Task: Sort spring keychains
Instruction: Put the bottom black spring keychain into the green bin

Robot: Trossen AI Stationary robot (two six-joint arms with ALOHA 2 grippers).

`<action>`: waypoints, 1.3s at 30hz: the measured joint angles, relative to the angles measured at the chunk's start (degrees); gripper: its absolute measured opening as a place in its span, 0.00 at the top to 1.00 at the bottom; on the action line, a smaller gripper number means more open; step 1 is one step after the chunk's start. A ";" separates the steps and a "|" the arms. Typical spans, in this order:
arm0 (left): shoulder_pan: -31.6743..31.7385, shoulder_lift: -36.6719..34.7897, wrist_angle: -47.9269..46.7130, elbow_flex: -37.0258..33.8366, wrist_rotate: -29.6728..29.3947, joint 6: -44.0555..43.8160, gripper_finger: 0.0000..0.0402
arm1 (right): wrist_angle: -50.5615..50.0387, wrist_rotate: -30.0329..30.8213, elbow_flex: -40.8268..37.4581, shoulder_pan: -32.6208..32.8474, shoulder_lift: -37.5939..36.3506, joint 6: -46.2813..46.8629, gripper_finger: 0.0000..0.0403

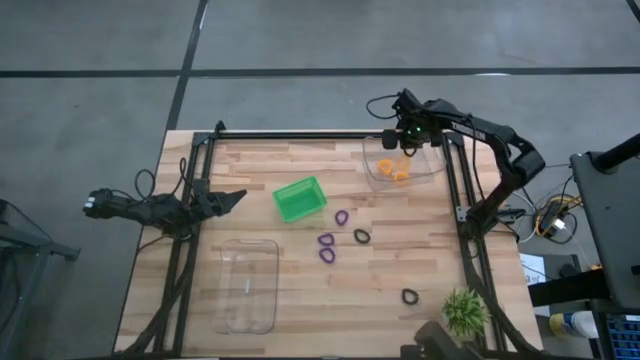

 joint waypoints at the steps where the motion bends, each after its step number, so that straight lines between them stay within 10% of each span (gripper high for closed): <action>1: 0.00 0.00 -0.01 0.00 -0.01 0.00 1.00 | 0.00 0.09 0.00 0.24 -0.67 -0.16 0.98; 18: 0.02 0.00 0.00 0.00 0.00 -0.62 1.00 | -2.31 10.25 -1.93 7.86 -10.33 -4.02 0.98; 39: 0.02 0.00 -0.28 0.00 0.09 -1.79 1.00 | -2.92 8.29 -3.40 7.45 -10.62 -3.72 0.98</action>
